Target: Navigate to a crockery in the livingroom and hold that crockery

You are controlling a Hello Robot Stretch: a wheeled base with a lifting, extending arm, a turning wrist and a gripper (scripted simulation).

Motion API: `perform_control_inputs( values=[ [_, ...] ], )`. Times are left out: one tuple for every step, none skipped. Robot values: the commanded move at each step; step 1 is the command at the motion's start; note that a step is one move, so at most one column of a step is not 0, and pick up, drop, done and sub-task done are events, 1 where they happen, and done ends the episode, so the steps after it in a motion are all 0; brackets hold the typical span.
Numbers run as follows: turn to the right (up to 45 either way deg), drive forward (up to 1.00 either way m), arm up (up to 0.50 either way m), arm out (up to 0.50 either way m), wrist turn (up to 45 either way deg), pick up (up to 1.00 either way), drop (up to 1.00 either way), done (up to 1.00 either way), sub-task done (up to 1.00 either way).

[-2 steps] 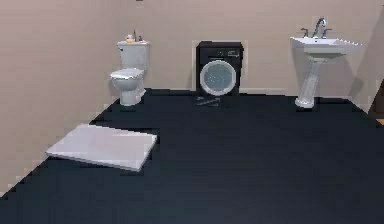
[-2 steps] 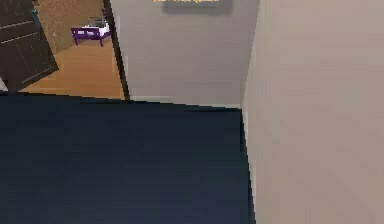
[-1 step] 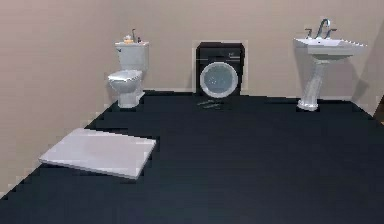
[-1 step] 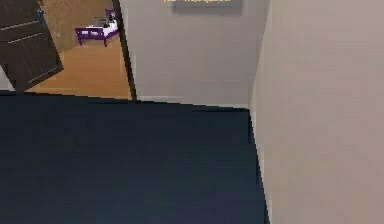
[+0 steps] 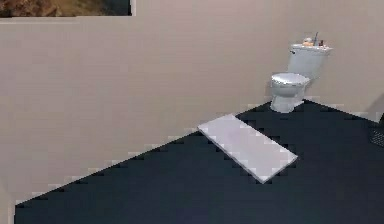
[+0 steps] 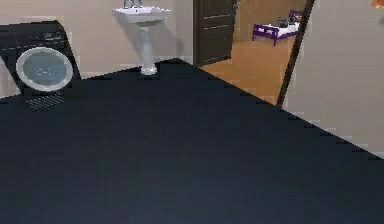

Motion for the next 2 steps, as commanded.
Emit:
perform_control_inputs(
  values=[
    [-33.0,0.0,0.0,0.0,0.0,0.0,0.0,0.0,0.0],
    [0.0,0.15,0.0,0.0,0.0,0.0,0.0,0.0,0.0]
  ],
)
